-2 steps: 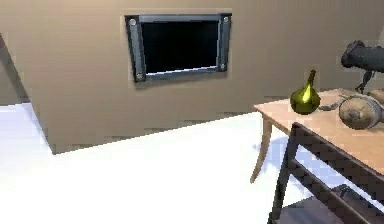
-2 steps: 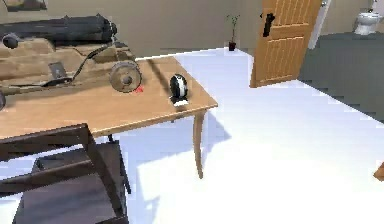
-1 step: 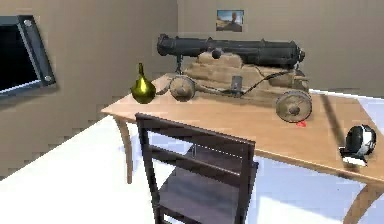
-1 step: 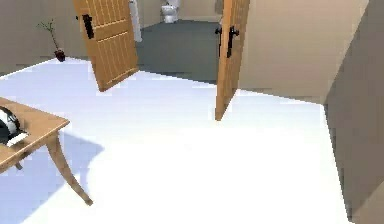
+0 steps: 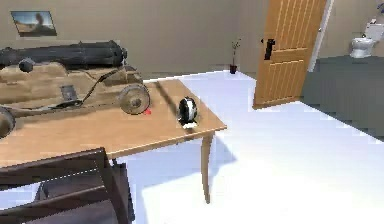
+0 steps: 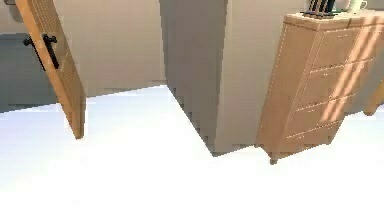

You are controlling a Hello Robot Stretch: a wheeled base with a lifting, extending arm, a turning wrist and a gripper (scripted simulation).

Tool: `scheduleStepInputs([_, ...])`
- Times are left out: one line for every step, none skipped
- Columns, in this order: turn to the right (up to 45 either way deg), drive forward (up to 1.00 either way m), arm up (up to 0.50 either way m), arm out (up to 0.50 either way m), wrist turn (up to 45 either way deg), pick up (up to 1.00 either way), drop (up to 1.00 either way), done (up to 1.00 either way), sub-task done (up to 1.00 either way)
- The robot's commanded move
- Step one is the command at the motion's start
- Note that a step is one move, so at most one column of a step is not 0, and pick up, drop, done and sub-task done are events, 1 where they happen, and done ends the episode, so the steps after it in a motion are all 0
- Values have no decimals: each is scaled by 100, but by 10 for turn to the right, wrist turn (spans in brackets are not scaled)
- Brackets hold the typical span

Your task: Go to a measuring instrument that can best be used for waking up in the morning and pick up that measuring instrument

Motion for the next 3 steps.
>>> scheduleStepInputs([210, 0, 0, 0, 0, 0, 0, 0, 0])
scheduleStepInputs([0, 100, 0, 0, 0, 0, 0, 0, 0])
scheduleStepInputs([240, 0, 0, 0, 0, 0, 0, 0, 0])
